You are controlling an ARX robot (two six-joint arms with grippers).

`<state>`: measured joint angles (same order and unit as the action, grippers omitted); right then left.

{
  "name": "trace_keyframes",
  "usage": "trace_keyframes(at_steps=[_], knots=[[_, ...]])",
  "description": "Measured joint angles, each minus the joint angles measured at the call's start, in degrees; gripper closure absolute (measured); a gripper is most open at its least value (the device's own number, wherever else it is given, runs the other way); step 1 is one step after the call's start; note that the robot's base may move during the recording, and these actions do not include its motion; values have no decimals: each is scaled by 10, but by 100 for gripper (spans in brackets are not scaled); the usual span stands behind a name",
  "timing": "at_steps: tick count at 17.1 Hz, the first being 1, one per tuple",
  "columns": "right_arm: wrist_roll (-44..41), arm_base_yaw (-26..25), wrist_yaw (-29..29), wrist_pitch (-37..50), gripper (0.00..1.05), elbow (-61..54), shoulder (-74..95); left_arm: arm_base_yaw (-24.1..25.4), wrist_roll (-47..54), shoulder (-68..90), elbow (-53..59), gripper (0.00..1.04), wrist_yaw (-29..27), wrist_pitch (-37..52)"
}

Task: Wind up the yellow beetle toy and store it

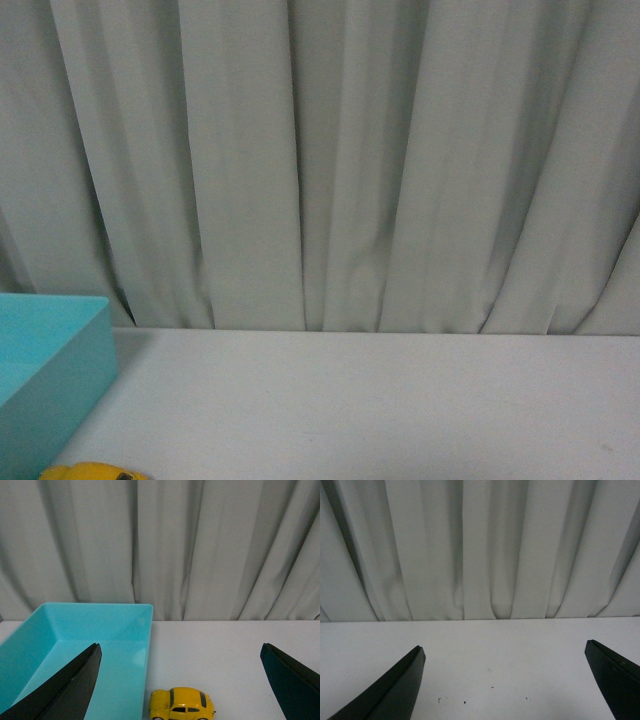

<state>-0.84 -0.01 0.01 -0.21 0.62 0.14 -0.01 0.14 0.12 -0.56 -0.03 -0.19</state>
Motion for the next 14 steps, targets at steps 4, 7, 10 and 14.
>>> trace_keyframes(at_steps=[4, 7, 10, 14], knots=[[0, 0, 0, 0, 7, 0, 0, 0, 0, 0, 0, 7, 0, 0], [0, 0, 0, 0, 7, 0, 0, 0, 0, 0, 0, 7, 0, 0], [0, 0, 0, 0, 7, 0, 0, 0, 0, 0, 0, 7, 0, 0], [0, 0, 0, 0, 7, 0, 0, 0, 0, 0, 0, 7, 0, 0]])
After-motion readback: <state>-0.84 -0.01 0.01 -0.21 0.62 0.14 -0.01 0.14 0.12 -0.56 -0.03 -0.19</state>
